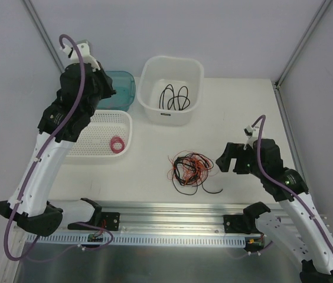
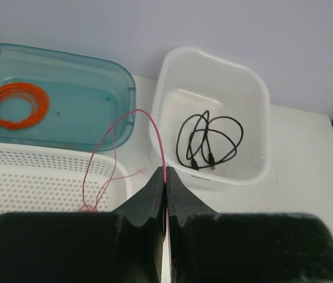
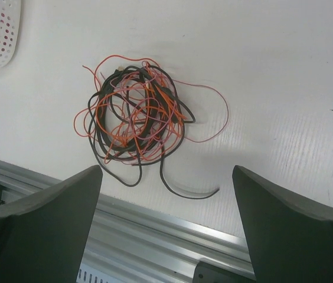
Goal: Untangle the cables
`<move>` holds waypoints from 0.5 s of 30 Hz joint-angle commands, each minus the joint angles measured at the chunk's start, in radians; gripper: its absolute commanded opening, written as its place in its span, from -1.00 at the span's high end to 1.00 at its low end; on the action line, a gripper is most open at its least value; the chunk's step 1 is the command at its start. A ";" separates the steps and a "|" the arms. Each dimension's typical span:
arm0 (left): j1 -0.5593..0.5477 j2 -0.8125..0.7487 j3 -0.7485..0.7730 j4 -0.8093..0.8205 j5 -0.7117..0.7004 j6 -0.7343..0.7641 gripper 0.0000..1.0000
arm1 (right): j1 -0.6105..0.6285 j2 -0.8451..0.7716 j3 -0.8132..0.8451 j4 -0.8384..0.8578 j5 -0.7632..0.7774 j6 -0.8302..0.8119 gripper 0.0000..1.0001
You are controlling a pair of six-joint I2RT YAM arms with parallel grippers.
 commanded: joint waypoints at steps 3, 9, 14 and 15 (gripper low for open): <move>0.137 -0.070 0.008 0.035 0.012 -0.001 1.00 | -0.004 -0.017 0.052 -0.053 -0.007 -0.031 -0.94; 0.328 -0.064 -0.100 0.040 -0.005 -0.005 1.00 | -0.003 -0.030 0.073 -0.063 -0.047 -0.031 -0.94; 0.515 -0.035 -0.251 0.114 0.052 -0.029 1.00 | -0.004 -0.063 0.061 -0.076 -0.070 -0.045 -0.94; 0.532 -0.023 -0.274 0.135 0.075 -0.024 1.00 | -0.004 -0.067 0.057 -0.080 -0.070 -0.045 -0.94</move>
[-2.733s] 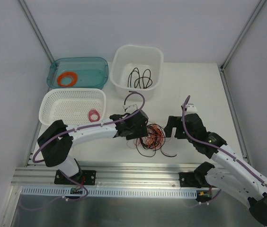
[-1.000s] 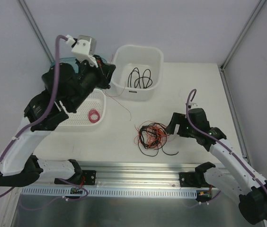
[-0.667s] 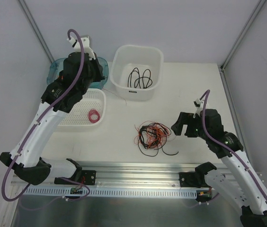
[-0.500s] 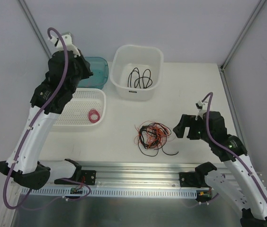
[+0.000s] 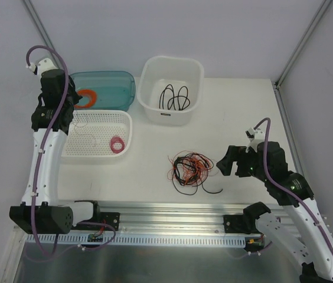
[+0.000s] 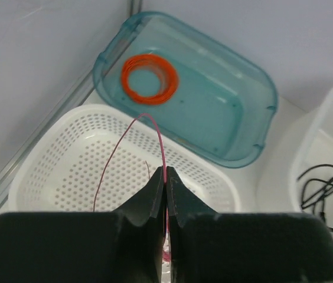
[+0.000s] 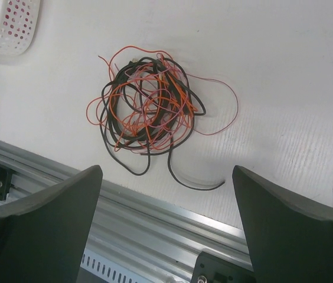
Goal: Untangle the cables
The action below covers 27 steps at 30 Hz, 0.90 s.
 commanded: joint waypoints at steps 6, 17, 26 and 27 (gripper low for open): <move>0.186 0.128 -0.176 0.133 0.120 -0.007 1.00 | -0.004 -0.055 0.002 -0.028 -0.031 -0.013 -0.94; 0.260 0.156 -0.274 0.114 0.316 -0.042 -0.67 | -0.004 -0.035 -0.049 0.017 -0.039 -0.012 -0.94; 0.094 0.027 -0.254 -0.013 0.559 -0.084 -0.98 | -0.004 0.009 -0.076 0.080 -0.046 0.006 -0.95; 0.052 0.015 -0.260 -0.016 0.551 -0.084 -0.98 | -0.003 0.014 -0.078 0.090 -0.048 0.008 -0.95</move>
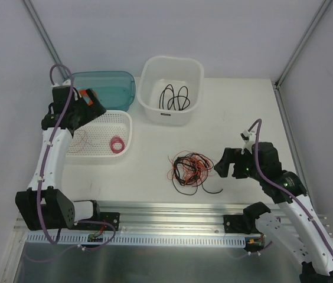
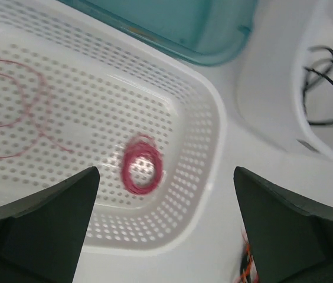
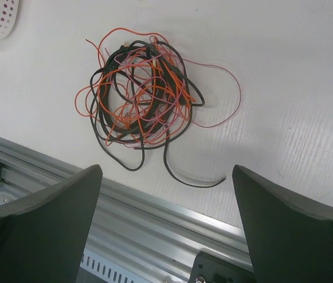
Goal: Untangle the cables
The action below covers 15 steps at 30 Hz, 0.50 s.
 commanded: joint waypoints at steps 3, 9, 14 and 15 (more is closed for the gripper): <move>-0.288 -0.108 -0.007 -0.050 0.096 -0.041 -0.98 | -0.004 0.029 -0.016 0.078 -0.029 0.017 -0.96; -0.577 -0.104 -0.050 -0.049 0.064 -0.101 -0.98 | -0.003 0.055 -0.051 0.119 -0.046 0.044 -0.97; -0.830 0.016 -0.027 -0.043 -0.002 -0.050 -0.93 | -0.001 0.062 -0.097 0.159 -0.040 0.084 -0.97; -0.852 0.040 -0.020 -0.043 -0.004 -0.030 -0.91 | -0.003 0.067 -0.111 0.171 -0.042 0.089 -0.97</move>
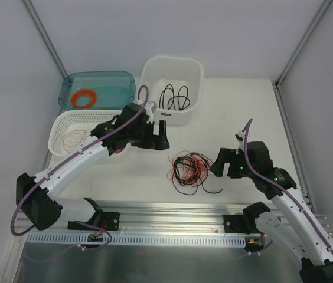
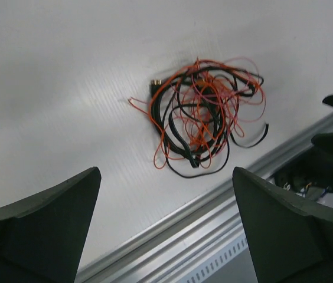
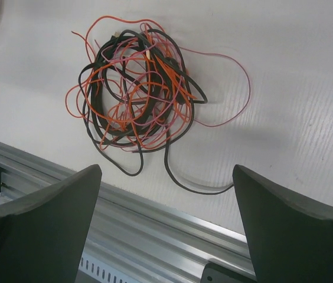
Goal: Untangle the cables
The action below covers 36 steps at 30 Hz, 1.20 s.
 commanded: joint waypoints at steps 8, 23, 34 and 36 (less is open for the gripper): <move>-0.131 0.362 0.190 -0.009 0.020 0.272 -0.69 | 0.000 0.007 -0.030 0.066 -0.041 0.041 -0.97; -0.157 0.695 0.355 -0.003 0.075 0.373 -0.07 | 0.005 0.052 -0.067 0.134 -0.055 0.055 -0.98; -0.169 0.692 0.335 0.006 0.070 0.347 1.00 | 0.006 0.205 -0.174 0.384 -0.091 0.204 -0.97; -0.169 0.660 0.320 0.006 0.053 0.335 1.00 | 0.008 0.251 -0.188 0.446 -0.084 0.241 -0.98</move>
